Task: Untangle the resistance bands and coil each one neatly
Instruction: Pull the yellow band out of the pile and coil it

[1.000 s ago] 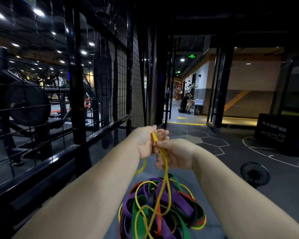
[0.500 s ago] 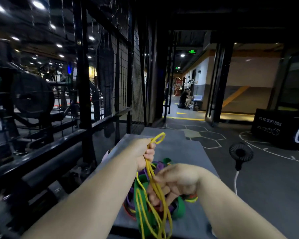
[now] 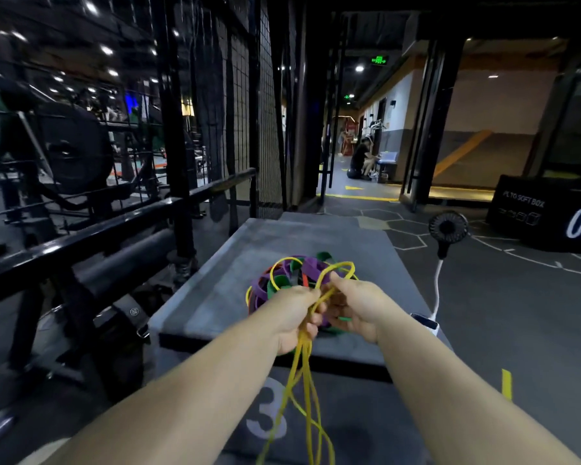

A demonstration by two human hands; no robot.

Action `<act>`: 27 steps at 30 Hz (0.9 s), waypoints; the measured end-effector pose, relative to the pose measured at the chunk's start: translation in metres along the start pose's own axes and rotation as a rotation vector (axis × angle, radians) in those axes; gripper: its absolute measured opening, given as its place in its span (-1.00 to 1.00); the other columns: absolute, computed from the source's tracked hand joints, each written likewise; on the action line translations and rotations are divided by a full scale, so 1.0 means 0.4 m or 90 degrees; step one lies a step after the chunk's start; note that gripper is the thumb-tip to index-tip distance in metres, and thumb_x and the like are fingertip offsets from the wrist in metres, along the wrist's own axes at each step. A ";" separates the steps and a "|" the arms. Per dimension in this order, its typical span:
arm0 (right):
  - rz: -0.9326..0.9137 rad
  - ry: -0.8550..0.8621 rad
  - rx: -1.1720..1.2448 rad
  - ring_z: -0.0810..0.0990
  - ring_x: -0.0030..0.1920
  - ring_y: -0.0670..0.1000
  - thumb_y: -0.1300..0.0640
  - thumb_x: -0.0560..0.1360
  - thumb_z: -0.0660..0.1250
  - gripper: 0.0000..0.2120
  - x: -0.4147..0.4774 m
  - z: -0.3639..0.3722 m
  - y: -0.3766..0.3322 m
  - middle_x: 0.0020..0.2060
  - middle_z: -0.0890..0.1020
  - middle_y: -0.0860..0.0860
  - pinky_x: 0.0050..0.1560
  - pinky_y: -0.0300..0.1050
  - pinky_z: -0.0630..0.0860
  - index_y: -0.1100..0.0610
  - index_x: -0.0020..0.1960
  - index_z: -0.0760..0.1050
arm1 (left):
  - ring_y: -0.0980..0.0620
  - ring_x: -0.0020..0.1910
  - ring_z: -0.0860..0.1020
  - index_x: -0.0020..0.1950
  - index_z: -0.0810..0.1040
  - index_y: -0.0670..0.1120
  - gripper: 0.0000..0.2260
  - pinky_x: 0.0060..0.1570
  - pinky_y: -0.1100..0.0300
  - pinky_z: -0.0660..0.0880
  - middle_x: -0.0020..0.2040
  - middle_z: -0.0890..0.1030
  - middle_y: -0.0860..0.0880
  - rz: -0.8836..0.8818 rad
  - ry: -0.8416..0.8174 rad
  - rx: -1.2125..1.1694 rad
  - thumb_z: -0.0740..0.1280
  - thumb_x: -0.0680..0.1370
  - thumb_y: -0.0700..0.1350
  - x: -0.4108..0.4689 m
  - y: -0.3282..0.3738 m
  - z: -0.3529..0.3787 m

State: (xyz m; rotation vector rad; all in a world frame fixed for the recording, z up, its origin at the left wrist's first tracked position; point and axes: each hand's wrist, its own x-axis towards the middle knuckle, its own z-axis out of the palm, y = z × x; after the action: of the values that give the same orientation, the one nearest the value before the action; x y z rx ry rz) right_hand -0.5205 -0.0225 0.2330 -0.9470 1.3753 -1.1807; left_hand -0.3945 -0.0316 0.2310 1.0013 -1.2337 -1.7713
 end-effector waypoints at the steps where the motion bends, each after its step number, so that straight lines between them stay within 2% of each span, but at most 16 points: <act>1: -0.008 0.017 0.007 0.48 -0.37 0.02 -0.02 0.64 0.17 -0.67 0.000 0.001 0.007 -0.45 0.56 0.04 -0.26 -0.16 0.45 0.13 -0.19 0.51 | 0.16 -0.56 0.36 -0.21 0.41 -0.11 -0.74 -0.59 0.37 0.25 -0.41 0.45 -0.01 0.008 -0.003 0.023 0.09 0.67 -0.20 -0.006 -0.012 -0.003; 4: -0.038 0.059 0.046 0.48 -0.41 0.06 0.04 0.63 0.20 -0.67 -0.004 0.005 0.013 -0.46 0.51 0.06 -0.29 -0.11 0.46 0.15 -0.26 0.44 | 0.08 -0.41 0.55 -0.13 0.42 -0.11 -0.79 -0.41 0.25 0.49 -0.40 0.60 0.00 0.014 -0.022 0.048 0.09 0.67 -0.20 -0.008 -0.036 -0.022; 6: -0.047 0.064 0.099 0.46 -0.42 0.04 0.04 0.63 0.22 -0.67 -0.005 0.004 0.016 -0.45 0.46 0.03 -0.31 -0.09 0.47 0.13 -0.28 0.41 | 0.03 -0.32 0.59 -0.07 0.42 -0.10 -0.84 -0.30 0.17 0.56 -0.32 0.62 -0.02 0.008 -0.008 0.051 0.11 0.67 -0.20 0.005 -0.046 -0.037; 8: -0.048 0.029 0.158 0.38 -0.47 0.02 0.02 0.63 0.20 -0.63 0.002 -0.005 0.024 -0.48 0.37 0.01 -0.34 -0.11 0.42 0.12 -0.32 0.36 | 0.04 -0.30 0.56 -0.07 0.44 -0.09 -0.86 -0.23 0.16 0.54 -0.26 0.58 -0.04 0.001 0.026 0.081 0.15 0.66 -0.19 0.024 -0.062 -0.048; 13: -0.032 -0.059 0.248 0.18 -0.56 -0.07 -0.04 0.63 0.15 -0.60 0.037 -0.042 0.059 -0.51 0.23 -0.04 -0.51 -0.23 0.26 0.09 -0.33 0.28 | 0.11 -0.41 0.35 -0.07 0.44 -0.04 -0.89 -0.38 0.29 0.38 -0.33 0.41 0.01 -0.027 0.049 0.215 0.19 0.64 -0.14 0.074 -0.120 -0.077; 16: -0.043 -0.073 0.279 0.16 -0.59 -0.11 -0.04 0.63 0.15 -0.66 0.067 -0.053 0.085 -0.47 0.32 -0.02 -0.56 -0.26 0.22 0.12 -0.24 0.41 | 0.11 -0.46 0.26 0.03 0.46 -0.04 -0.93 -0.44 0.29 0.25 -0.33 0.38 0.01 -0.020 0.025 0.269 0.19 0.64 -0.12 0.108 -0.141 -0.097; 18: -0.070 -0.064 0.251 0.15 -0.60 -0.13 0.00 0.65 0.12 -0.72 0.087 -0.059 0.104 -0.37 0.50 0.02 -0.56 -0.28 0.19 0.12 -0.08 0.51 | 0.12 -0.49 0.23 0.08 0.46 -0.05 -0.92 -0.49 0.30 0.20 -0.33 0.35 0.00 -0.017 -0.009 0.293 0.19 0.64 -0.11 0.134 -0.155 -0.104; 20: -0.091 -0.055 0.191 0.15 -0.60 -0.14 0.08 0.66 0.11 -0.78 0.109 -0.068 0.122 -0.18 0.64 0.03 -0.55 -0.28 0.19 0.09 0.10 0.52 | 0.13 -0.50 0.23 0.07 0.46 -0.06 -0.91 -0.51 0.31 0.18 -0.34 0.35 0.00 -0.019 -0.047 0.310 0.18 0.65 -0.12 0.158 -0.171 -0.107; 23: -0.080 -0.042 0.106 0.19 -0.60 -0.12 0.18 0.67 0.08 -0.78 0.145 -0.081 0.147 -0.02 0.68 0.04 -0.56 -0.28 0.22 0.09 0.21 0.47 | 0.16 -0.52 0.23 0.00 0.47 -0.09 -0.88 -0.51 0.32 0.19 -0.34 0.38 0.01 -0.012 -0.100 0.286 0.15 0.66 -0.16 0.190 -0.189 -0.116; 25: -0.063 -0.033 0.113 0.32 -0.57 -0.10 0.18 0.68 0.07 -0.77 0.169 -0.080 0.161 -0.05 0.69 0.07 -0.56 -0.27 0.27 0.13 0.21 0.47 | 0.16 -0.50 0.24 0.02 0.46 -0.13 -0.89 -0.48 0.34 0.21 -0.33 0.39 0.01 -0.011 -0.131 0.270 0.16 0.65 -0.18 0.209 -0.196 -0.125; 27: -0.059 -0.026 0.174 0.54 -0.42 -0.06 0.18 0.68 0.07 -0.76 0.186 -0.075 0.169 -0.14 0.69 0.09 -0.48 -0.24 0.44 0.19 0.17 0.49 | 0.18 -0.46 0.27 0.08 0.48 -0.15 -0.89 -0.43 0.35 0.22 -0.31 0.38 0.03 -0.019 -0.161 0.270 0.18 0.65 -0.21 0.224 -0.204 -0.131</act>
State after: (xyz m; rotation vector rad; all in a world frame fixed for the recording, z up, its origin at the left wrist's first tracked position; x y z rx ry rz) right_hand -0.5568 -0.0763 0.1505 -0.8417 1.1135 -1.3726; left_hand -0.3962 -0.1095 0.1245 1.0500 -1.8152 -1.7356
